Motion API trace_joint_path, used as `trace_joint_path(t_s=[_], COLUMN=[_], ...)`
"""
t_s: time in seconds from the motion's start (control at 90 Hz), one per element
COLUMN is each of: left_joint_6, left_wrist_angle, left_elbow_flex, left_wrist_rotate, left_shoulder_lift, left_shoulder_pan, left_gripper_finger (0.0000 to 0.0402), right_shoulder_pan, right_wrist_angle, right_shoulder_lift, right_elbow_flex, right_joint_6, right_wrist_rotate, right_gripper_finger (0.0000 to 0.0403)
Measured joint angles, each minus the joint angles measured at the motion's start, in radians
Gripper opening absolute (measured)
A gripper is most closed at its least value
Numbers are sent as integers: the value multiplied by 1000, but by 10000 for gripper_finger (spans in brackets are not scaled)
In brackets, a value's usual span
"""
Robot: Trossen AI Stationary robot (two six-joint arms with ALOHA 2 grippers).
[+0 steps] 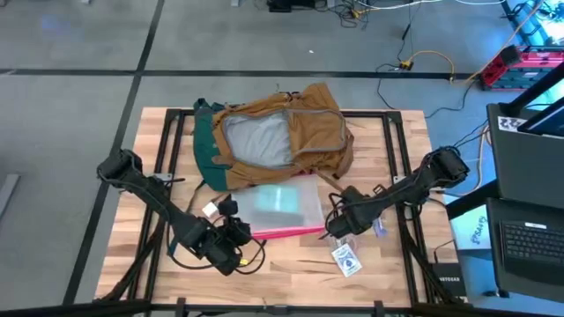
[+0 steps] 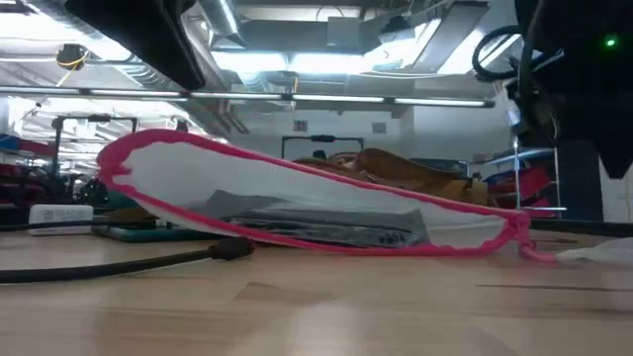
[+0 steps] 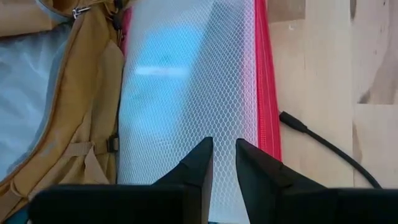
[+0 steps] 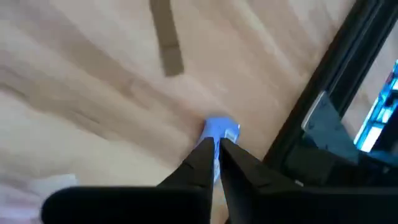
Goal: Unpack backpack
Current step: Put the blue chocolate bar into the pink zipper pouch
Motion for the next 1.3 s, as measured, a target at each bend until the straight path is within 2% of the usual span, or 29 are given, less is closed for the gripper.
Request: trace_joint_path(t_s=[0.111,0.422,0.522,0.611,0.744,1.011,1.3], left_joint_6=[0,-1,-1,-1,-1,-1,-1], left_wrist_angle=[0,0,0,0,-1,-1,0], left_elbow_flex=[0,0,0,0,0,0,0], left_wrist_rotate=[2,2,2,2,2,2,2], left_shoulder_lift=[0,0,0,0,0,0,0], left_shoulder_pan=[0,0,0,0,0,0,0], left_gripper_finger=[54,54,54,54,54,54,54], right_shoulder_pan=[0,0,1,1,1,0,2], right_wrist_angle=[-10,29,52,79,180,300,290], right_shoulder_lift=[0,0,-1,-1,-1,-7,-5], right_elbow_flex=[-18,-113,-137,-165,-220,-289,-265], right_joint_6=[10,32,41,48,49,33,13], right_wrist_rotate=[-60,-208,-237,-262,-324,-414,-424], right_gripper_finger=[56,212,240,249,237,159,44])
